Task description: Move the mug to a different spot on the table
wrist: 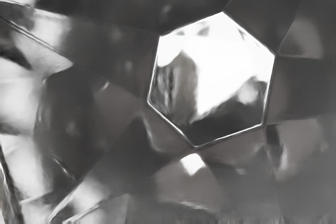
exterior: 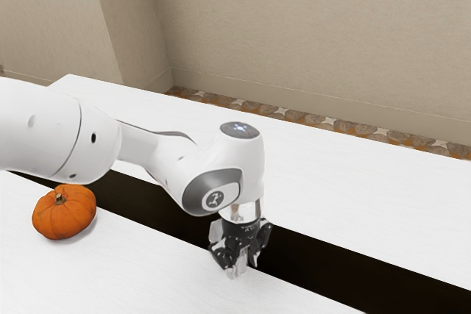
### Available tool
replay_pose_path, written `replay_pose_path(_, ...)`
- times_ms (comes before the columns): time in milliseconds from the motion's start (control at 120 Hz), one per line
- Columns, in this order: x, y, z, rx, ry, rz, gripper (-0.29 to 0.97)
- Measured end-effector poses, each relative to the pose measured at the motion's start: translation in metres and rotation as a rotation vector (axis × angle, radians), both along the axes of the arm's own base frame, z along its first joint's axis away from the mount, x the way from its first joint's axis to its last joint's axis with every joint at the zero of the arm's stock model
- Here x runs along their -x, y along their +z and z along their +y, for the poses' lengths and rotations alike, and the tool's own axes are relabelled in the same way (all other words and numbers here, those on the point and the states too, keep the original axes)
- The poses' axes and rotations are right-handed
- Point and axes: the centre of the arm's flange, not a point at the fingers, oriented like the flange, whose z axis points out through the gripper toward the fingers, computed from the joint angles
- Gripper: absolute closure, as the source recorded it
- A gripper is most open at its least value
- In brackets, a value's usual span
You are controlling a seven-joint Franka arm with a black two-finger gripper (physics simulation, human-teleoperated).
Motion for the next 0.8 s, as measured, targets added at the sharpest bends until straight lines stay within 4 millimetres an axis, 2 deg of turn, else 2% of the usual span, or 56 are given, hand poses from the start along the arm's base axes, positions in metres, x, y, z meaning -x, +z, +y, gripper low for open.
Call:
replay_pose_path(308,-0.002,0.016,-0.002,0.010,-0.015,-0.023,0.67)
replay_pose_path(592,-0.011,0.048,-0.012,-0.016,-0.089,-0.072,0.71)
replay_pose_path(667,-0.022,0.057,-0.002,-0.046,-0.094,-0.086,0.71)
replay_pose_path(800,-0.042,0.062,0.037,-0.108,-0.056,-0.083,0.72)
